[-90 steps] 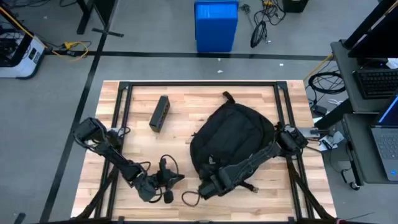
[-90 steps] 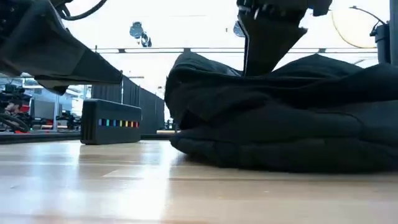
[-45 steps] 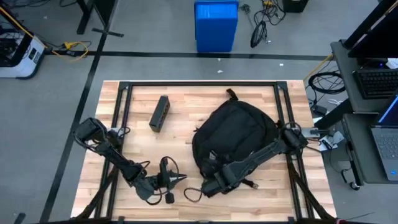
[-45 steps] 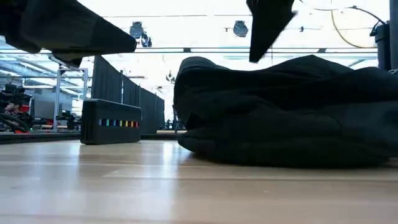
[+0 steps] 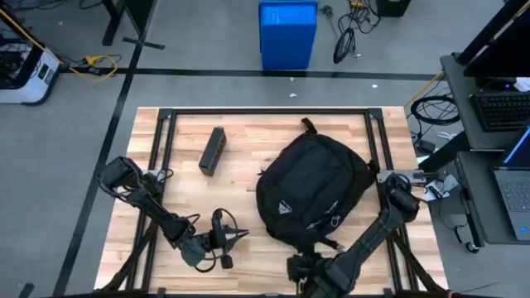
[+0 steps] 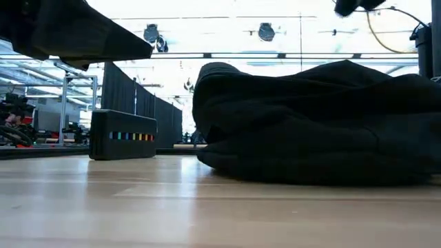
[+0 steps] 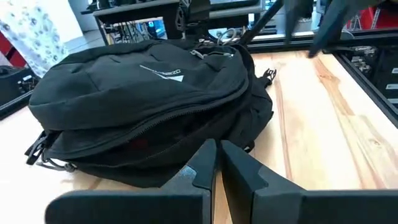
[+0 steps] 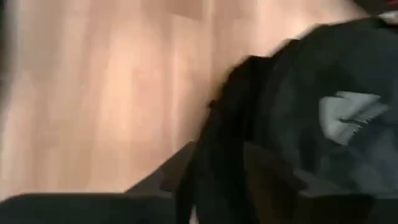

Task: Unpack backpack
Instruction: Remove the black calculator from the black backpack

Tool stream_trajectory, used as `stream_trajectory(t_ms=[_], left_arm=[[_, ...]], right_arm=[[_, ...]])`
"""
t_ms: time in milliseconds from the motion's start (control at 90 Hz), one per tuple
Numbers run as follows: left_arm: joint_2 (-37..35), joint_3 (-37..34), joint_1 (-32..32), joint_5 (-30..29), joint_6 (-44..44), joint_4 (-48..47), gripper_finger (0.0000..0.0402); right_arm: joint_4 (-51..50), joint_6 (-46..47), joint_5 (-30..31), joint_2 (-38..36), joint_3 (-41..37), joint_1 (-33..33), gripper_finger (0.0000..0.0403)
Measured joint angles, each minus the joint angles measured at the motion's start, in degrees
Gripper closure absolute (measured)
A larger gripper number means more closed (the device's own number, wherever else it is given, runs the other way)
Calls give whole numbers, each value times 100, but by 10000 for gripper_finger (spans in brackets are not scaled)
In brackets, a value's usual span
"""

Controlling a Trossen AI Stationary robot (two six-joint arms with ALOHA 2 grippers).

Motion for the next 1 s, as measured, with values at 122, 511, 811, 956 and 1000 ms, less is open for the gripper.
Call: stream_trajectory(t_ms=[122,511,811,956,1000], left_arm=[[0,2,-76,35,336,-1,391],[-7,114,-226,138,790,10,391],[-7,181,-101,135,1248,1,391],[-7,192,209,133,1675,-2,391],[-7,224,357,135,1806,-1,391]], right_arm=[[-190,166,637,-1,-363,24,212],[141,222,712,-7,-942,-490,129],[-324,629,555,-9,-1045,-1098,253],[-645,461,521,-24,-1049,-1117,382],[-675,475,508,-64,-1049,-1107,387]])
